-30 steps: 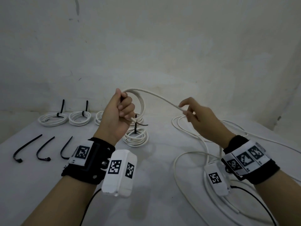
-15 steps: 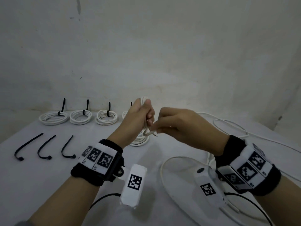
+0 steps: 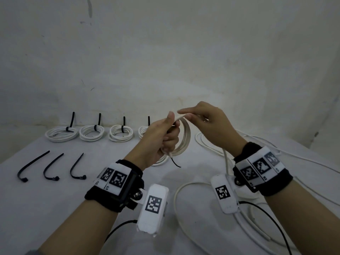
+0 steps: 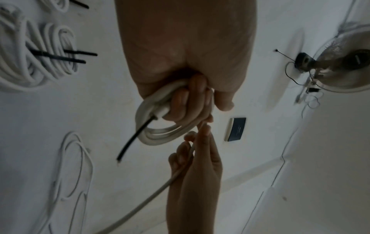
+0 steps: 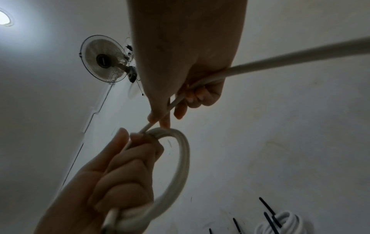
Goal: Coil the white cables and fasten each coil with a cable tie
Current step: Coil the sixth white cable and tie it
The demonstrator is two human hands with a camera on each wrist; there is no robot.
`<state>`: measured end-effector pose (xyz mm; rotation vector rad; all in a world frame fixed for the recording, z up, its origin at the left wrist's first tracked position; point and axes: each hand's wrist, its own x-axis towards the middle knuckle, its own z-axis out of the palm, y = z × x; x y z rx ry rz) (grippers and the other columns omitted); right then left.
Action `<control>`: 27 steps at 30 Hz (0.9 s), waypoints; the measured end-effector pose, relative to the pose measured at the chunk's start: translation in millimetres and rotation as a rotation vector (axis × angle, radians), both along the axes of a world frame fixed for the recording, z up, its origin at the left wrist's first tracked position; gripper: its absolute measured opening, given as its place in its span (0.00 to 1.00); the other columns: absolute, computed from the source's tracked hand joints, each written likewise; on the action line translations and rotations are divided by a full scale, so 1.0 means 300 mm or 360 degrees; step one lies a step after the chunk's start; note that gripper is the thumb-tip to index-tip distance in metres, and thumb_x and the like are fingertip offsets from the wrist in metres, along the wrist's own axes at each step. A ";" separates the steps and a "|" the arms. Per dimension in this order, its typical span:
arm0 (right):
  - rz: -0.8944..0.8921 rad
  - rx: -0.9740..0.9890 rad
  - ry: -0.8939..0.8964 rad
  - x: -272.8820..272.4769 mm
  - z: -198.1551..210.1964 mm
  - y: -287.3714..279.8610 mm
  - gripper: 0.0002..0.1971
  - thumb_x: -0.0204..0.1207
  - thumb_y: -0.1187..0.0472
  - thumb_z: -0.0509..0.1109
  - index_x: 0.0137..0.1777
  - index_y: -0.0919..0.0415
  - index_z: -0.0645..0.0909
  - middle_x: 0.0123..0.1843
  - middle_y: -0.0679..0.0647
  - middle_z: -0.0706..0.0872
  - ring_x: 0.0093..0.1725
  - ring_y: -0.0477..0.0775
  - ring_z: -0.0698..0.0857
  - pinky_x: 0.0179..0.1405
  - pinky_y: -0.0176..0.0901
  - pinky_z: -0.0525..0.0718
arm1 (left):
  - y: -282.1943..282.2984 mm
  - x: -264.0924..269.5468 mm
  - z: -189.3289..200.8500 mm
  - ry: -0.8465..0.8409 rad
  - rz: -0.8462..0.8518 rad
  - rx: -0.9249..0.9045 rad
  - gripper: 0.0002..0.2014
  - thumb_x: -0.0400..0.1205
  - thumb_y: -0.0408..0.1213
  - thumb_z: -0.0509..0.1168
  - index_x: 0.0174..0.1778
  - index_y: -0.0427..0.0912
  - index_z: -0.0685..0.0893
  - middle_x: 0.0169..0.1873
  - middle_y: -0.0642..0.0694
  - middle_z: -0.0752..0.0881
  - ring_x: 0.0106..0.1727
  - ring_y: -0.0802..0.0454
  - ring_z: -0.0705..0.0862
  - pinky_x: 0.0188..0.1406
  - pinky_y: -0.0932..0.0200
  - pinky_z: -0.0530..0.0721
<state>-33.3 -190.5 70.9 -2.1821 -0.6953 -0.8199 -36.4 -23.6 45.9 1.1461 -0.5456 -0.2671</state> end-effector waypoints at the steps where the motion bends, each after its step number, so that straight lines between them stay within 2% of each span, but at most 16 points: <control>1: 0.0036 -0.0007 0.0052 0.001 -0.009 0.007 0.11 0.79 0.58 0.69 0.59 0.50 0.85 0.38 0.46 0.78 0.38 0.41 0.78 0.39 0.25 0.72 | -0.005 0.000 0.002 -0.0005 0.0027 -0.0029 0.18 0.72 0.57 0.56 0.36 0.42 0.72 0.15 0.55 0.61 0.13 0.63 0.57 0.14 0.69 0.53; 3: 0.0156 -0.0017 0.0222 -0.005 -0.020 0.021 0.14 0.78 0.60 0.70 0.62 0.50 0.82 0.47 0.48 0.85 0.47 0.40 0.85 0.43 0.27 0.80 | -0.011 -0.001 0.004 -0.0004 0.0079 -0.0093 0.17 0.75 0.54 0.56 0.35 0.42 0.70 0.15 0.56 0.62 0.13 0.64 0.58 0.14 0.70 0.55; 4: 0.0208 -0.0031 0.0272 -0.008 -0.022 0.025 0.15 0.78 0.63 0.71 0.63 0.52 0.81 0.47 0.50 0.86 0.47 0.41 0.87 0.43 0.31 0.84 | -0.012 0.000 0.003 -0.0013 0.0108 -0.0108 0.15 0.78 0.51 0.56 0.34 0.42 0.70 0.15 0.56 0.62 0.13 0.64 0.58 0.14 0.70 0.56; 6: 0.0251 -0.0087 0.0249 -0.007 -0.018 0.023 0.15 0.78 0.71 0.68 0.62 0.58 0.79 0.44 0.55 0.87 0.39 0.48 0.90 0.42 0.39 0.87 | -0.011 0.007 -0.002 -0.0058 0.0174 -0.0070 0.12 0.84 0.41 0.57 0.36 0.41 0.73 0.16 0.56 0.64 0.15 0.63 0.60 0.15 0.70 0.60; 8: 0.0256 -0.0115 0.0255 -0.002 -0.013 0.016 0.16 0.79 0.75 0.62 0.62 0.61 0.79 0.41 0.55 0.86 0.34 0.50 0.90 0.37 0.39 0.87 | -0.001 0.018 -0.008 -0.0141 0.0289 0.0068 0.07 0.84 0.36 0.60 0.42 0.39 0.80 0.17 0.54 0.67 0.16 0.61 0.65 0.17 0.69 0.67; 9: 0.0248 -0.0147 0.0261 0.000 -0.010 0.012 0.16 0.80 0.75 0.61 0.63 0.61 0.79 0.40 0.53 0.85 0.33 0.49 0.90 0.35 0.36 0.86 | 0.006 0.024 -0.010 -0.0192 0.0379 0.0166 0.07 0.83 0.37 0.62 0.42 0.39 0.82 0.16 0.53 0.70 0.16 0.60 0.69 0.17 0.68 0.70; 11: 0.0234 -0.0242 0.0272 0.002 -0.009 0.008 0.17 0.81 0.74 0.58 0.65 0.61 0.78 0.40 0.50 0.85 0.33 0.45 0.89 0.33 0.31 0.83 | 0.018 0.036 -0.012 -0.0278 0.0534 0.0304 0.10 0.81 0.40 0.64 0.37 0.40 0.82 0.16 0.52 0.75 0.17 0.59 0.75 0.17 0.66 0.75; 15: 0.0208 -0.0315 0.0262 0.006 -0.007 0.004 0.18 0.82 0.73 0.57 0.66 0.61 0.78 0.38 0.51 0.84 0.33 0.46 0.88 0.32 0.29 0.81 | 0.011 0.035 -0.007 -0.0294 0.0520 0.0351 0.19 0.83 0.47 0.59 0.29 0.41 0.71 0.16 0.55 0.71 0.20 0.57 0.77 0.19 0.65 0.75; 19: 0.0158 -0.0258 0.0228 0.012 0.000 0.003 0.16 0.82 0.74 0.57 0.63 0.62 0.80 0.36 0.49 0.84 0.29 0.45 0.87 0.30 0.28 0.80 | -0.018 0.025 -0.001 0.0014 0.0293 0.0053 0.21 0.85 0.49 0.55 0.28 0.43 0.68 0.17 0.52 0.66 0.19 0.57 0.72 0.20 0.65 0.72; 21: 0.0203 -0.0157 0.0265 0.005 0.003 0.011 0.14 0.83 0.71 0.58 0.63 0.61 0.80 0.37 0.51 0.85 0.30 0.49 0.88 0.31 0.33 0.83 | -0.031 0.021 0.005 0.0120 0.0229 -0.0200 0.22 0.85 0.47 0.55 0.25 0.44 0.68 0.17 0.53 0.62 0.16 0.60 0.64 0.17 0.68 0.64; 24: 0.0281 0.0113 0.0493 -0.002 0.004 0.000 0.09 0.84 0.66 0.61 0.59 0.60 0.80 0.38 0.56 0.85 0.30 0.57 0.88 0.31 0.45 0.89 | -0.033 0.028 0.023 0.0216 0.0281 -0.0441 0.21 0.87 0.43 0.55 0.26 0.46 0.64 0.14 0.55 0.60 0.13 0.63 0.57 0.12 0.70 0.55; 27: 0.0310 0.0210 0.0682 0.009 -0.014 -0.069 0.06 0.83 0.67 0.62 0.53 0.61 0.80 0.31 0.55 0.81 0.27 0.55 0.83 0.32 0.45 0.87 | 0.006 0.047 0.046 0.0281 0.0343 -0.0640 0.21 0.87 0.42 0.55 0.27 0.47 0.59 0.12 0.56 0.59 0.11 0.63 0.57 0.08 0.71 0.55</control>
